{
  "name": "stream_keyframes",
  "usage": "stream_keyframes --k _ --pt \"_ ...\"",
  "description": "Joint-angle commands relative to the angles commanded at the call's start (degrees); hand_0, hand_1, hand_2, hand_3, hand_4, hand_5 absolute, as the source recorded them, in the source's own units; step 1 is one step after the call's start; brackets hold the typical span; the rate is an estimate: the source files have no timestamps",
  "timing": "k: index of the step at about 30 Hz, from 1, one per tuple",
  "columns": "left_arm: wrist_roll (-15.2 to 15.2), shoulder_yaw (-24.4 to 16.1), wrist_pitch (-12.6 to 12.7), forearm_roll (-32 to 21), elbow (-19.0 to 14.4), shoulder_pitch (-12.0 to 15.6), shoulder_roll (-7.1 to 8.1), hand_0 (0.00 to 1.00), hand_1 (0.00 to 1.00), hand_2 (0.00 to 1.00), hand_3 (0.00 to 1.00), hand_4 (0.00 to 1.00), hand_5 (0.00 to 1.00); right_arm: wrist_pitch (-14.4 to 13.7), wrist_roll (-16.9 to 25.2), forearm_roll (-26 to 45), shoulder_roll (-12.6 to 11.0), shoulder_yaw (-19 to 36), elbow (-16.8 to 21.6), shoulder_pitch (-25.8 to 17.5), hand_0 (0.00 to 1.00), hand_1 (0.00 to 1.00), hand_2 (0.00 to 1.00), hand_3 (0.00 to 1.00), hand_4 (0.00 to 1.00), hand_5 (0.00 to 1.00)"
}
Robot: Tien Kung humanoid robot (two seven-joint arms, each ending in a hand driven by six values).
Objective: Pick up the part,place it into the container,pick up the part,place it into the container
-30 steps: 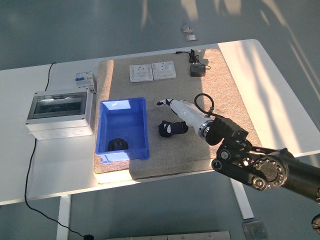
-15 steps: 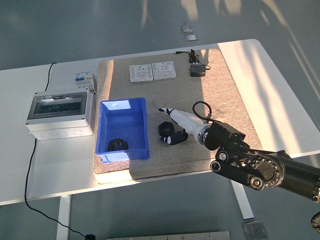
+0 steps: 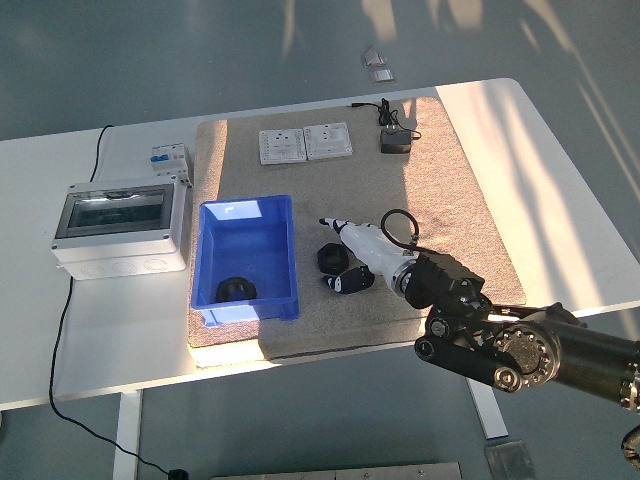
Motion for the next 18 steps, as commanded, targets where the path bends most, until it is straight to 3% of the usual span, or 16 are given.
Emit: stream_keyframes --k 4,5,10,11,18 --pt "0.0 -0.1 0.0 0.1 0.0 0.0 0.03 0.682 0.673 0.712 0.631 0.676 0.734 -0.3 0.5 0.2 0.1 -0.9 0.0 0.2 0.879 0.465 0.694 0.829 0.573 0.11" --pt "0.0 -0.1 0.0 0.1 0.0 0.0 0.03 0.682 0.673 0.711 0.628 0.656 0.734 -0.3 0.6 0.2 0.1 -1.0 -0.1 0.2 0.713 0.31 0.475 0.642 0.405 0.002" --pt "0.0 -0.1 0.0 0.2 0.0 0.0 0.03 0.682 0.673 0.711 0.628 0.656 0.734 -1.6 1.4 -0.2 0.2 -1.4 -0.5 0.2 0.713 0.31 0.475 0.642 0.405 0.002" --pt "0.0 -0.1 0.0 0.2 0.0 0.0 0.03 0.681 0.673 0.711 0.626 0.648 0.739 -2.4 1.8 -0.7 0.1 -1.0 -0.6 0.1 0.689 0.28 0.427 0.595 0.407 0.002" --pt "0.1 -0.2 0.0 0.2 0.0 0.0 0.02 0.681 0.673 0.71 0.627 0.642 0.745 -6.1 3.7 -4.3 -0.8 3.7 -0.4 0.1 0.668 0.269 0.417 0.577 0.384 0.002"
